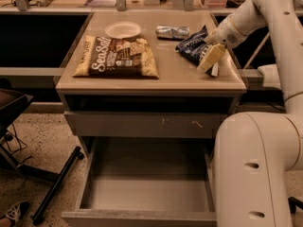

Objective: Place blue chip bag into middle drawer

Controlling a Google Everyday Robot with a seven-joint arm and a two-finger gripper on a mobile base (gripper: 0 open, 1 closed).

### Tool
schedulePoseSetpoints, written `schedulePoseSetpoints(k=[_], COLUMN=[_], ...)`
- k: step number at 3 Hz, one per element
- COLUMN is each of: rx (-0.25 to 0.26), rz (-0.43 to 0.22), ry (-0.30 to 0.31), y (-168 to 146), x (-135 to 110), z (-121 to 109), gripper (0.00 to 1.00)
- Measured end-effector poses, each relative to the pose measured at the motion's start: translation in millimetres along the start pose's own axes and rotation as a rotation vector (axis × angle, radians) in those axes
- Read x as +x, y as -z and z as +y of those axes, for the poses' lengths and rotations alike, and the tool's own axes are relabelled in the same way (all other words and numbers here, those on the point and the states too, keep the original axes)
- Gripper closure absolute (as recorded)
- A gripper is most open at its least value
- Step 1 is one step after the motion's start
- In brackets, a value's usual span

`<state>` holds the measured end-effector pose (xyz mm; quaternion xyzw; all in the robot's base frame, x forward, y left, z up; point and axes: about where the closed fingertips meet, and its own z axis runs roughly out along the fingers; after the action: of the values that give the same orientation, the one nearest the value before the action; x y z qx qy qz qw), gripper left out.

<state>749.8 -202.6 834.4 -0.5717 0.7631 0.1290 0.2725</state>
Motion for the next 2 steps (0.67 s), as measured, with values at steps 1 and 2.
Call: schedulePoseSetpoints(k=[1, 2], rx=[0.0, 0.0], rz=[0.0, 0.0], ry=[0.0, 0.0], y=[0.0, 0.1], x=[0.0, 0.0], z=[0.0, 0.0], gripper=[0.43, 0.66])
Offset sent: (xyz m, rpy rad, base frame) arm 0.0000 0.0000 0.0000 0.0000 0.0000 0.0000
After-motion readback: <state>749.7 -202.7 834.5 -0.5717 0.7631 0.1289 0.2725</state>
